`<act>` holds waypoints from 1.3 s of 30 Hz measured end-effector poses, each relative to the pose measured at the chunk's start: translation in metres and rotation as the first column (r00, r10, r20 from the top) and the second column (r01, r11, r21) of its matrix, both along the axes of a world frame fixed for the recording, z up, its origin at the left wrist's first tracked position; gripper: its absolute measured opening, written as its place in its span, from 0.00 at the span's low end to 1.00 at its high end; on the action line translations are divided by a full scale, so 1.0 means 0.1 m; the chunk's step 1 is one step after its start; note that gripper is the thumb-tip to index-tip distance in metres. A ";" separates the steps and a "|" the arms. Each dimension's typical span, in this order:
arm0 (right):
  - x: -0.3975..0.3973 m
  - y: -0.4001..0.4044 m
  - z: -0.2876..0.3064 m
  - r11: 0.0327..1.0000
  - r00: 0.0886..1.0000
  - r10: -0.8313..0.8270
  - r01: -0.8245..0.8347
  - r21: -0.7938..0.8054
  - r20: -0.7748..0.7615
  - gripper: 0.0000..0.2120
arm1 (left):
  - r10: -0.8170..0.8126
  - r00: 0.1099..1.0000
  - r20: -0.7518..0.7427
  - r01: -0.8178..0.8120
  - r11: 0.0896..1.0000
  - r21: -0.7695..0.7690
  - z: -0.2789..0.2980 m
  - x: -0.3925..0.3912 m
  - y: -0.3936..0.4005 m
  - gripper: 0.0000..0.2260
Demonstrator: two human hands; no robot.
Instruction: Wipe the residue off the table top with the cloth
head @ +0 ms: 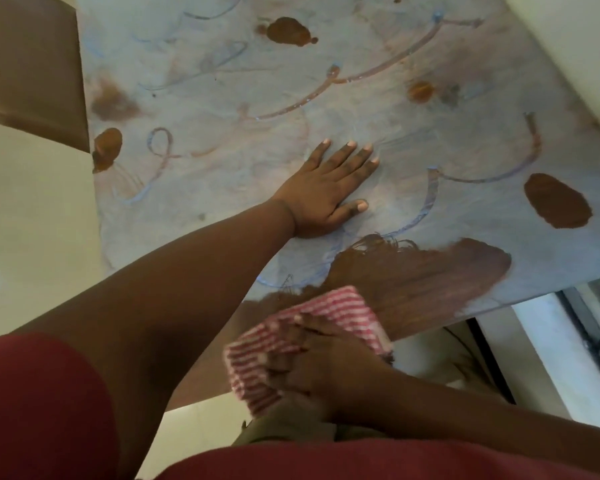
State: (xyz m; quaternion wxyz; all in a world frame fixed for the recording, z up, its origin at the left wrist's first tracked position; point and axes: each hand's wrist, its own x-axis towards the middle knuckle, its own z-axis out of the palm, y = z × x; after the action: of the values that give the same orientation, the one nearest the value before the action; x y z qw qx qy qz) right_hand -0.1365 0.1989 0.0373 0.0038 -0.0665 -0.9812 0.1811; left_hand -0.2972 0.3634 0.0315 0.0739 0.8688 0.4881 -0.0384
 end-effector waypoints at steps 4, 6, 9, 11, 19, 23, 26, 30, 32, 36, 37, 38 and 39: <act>1.11 0.39 0.01 0.956 0.963 -0.271 0.270 -0.112 0.007 0.16 | -0.020 1.000 0.022 0.019 0.999 0.026 -0.04 -0.02 0.02 0.31; 1.71 0.72 0.06 0.884 0.896 -0.441 0.443 -0.148 0.051 0.17 | -0.013 0.999 0.041 0.012 0.999 0.035 -0.07 -0.03 0.02 0.30; 2.15 1.15 0.14 0.772 0.804 -0.593 0.585 -0.248 0.052 0.17 | -0.008 0.998 0.059 0.005 0.999 0.044 -0.08 -0.01 0.02 0.30; 2.10 1.21 0.13 0.678 0.714 -0.700 0.669 -0.304 0.008 0.15 | -0.002 0.998 0.060 0.000 0.999 0.034 -0.08 -0.02 0.03 0.30; 1.85 0.74 0.07 0.763 0.781 -0.622 0.590 -0.262 -0.052 0.13 | 0.014 0.997 0.076 -0.015 1.000 0.007 -0.05 -0.01 0.03 0.28; 2.37 1.01 0.08 0.704 0.710 -0.699 0.665 -0.251 -0.082 0.16 | 0.022 0.997 0.081 -0.022 1.000 0.009 -0.05 0.00 0.04 0.28; 2.40 1.32 0.12 0.493 0.504 -0.863 0.817 -0.301 -0.046 0.16 | 0.026 0.996 0.084 -0.025 1.000 -0.004 -0.05 0.00 0.04 0.28; 2.04 1.26 0.08 0.440 0.445 -0.895 0.877 -0.196 -0.016 0.18 | 0.032 0.996 0.085 -0.031 0.999 -0.012 -0.05 -0.01 0.03 0.28; 2.00 1.02 0.05 0.568 0.573 -0.819 0.805 -0.169 -0.025 0.19 | 0.032 0.996 0.081 -0.031 0.999 -0.016 -0.04 -0.01 0.03 0.28; 2.45 0.96 0.05 0.652 0.656 -0.754 0.744 -0.151 -0.025 0.17 | 0.032 0.997 0.076 -0.030 0.999 -0.025 -0.03 0.00 0.04 0.28; 2.55 1.05 0.06 0.620 0.623 -0.781 0.769 -0.157 -0.038 0.17 | 0.033 0.997 0.076 -0.032 0.999 -0.023 -0.02 0.00 0.04 0.28; 2.62 1.15 0.06 0.570 0.573 -0.819 0.805 -0.161 -0.035 0.18 | 0.033 0.997 0.077 -0.031 0.999 -0.021 -0.03 0.00 0.04 0.28; 2.64 1.28 0.07 0.510 0.513 -0.858 0.845 -0.160 -0.024 0.19 | 0.032 0.996 0.078 -0.030 0.999 -0.021 -0.03 -0.01 0.04 0.28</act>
State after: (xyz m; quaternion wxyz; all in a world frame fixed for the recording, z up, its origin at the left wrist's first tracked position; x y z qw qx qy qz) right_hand 0.1276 0.3265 0.0439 0.1367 -0.5305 -0.8068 0.2214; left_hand -0.2978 0.3674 0.0284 0.1019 0.8611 0.4980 -0.0081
